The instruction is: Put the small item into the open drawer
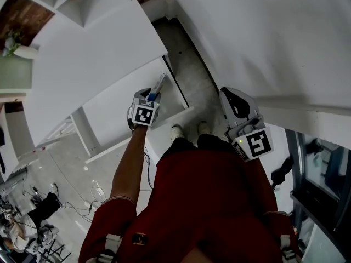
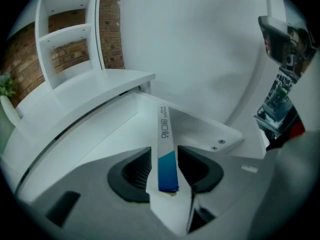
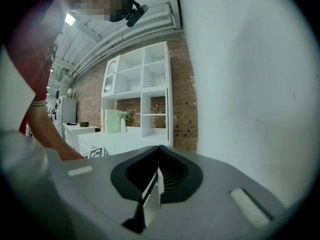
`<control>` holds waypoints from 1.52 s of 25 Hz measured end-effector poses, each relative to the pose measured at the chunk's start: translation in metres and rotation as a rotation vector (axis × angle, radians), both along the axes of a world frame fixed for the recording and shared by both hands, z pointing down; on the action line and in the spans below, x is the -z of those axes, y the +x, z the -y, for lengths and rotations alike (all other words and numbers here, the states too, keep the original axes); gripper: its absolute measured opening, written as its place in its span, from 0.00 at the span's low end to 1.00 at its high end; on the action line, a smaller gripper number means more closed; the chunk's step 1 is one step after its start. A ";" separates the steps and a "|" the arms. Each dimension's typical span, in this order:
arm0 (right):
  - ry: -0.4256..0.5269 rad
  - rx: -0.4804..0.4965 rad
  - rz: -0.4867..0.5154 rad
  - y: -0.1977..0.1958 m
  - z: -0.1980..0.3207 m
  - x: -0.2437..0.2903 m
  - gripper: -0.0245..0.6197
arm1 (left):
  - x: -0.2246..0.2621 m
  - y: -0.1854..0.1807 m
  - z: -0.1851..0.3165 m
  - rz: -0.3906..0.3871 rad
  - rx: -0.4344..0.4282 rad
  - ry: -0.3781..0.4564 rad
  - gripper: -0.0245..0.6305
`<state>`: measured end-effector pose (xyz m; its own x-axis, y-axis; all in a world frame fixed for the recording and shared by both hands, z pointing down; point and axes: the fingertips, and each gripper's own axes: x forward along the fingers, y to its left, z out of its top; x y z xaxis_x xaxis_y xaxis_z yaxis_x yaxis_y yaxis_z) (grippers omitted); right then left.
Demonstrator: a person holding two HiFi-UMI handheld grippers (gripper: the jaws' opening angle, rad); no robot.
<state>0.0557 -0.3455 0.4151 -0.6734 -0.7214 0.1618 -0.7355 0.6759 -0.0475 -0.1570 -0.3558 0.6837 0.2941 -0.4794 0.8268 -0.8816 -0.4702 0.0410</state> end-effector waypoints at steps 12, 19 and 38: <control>0.017 0.098 0.070 -0.022 -0.003 0.009 0.06 | 0.084 0.015 0.007 -0.056 0.012 0.234 0.35; 0.020 0.160 0.093 -0.030 -0.013 0.015 0.06 | 0.191 0.044 -0.003 -0.224 0.037 0.510 0.25; 0.049 0.341 0.219 -0.054 -0.060 0.048 0.06 | 0.325 0.080 -0.064 -0.414 0.107 0.836 0.05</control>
<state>0.0014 -0.2856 0.3674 -0.8902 -0.4538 -0.0412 -0.4446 0.8848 -0.1398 -0.0770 -0.2918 0.3583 0.4080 -0.9120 0.0415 -0.9126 -0.4061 0.0469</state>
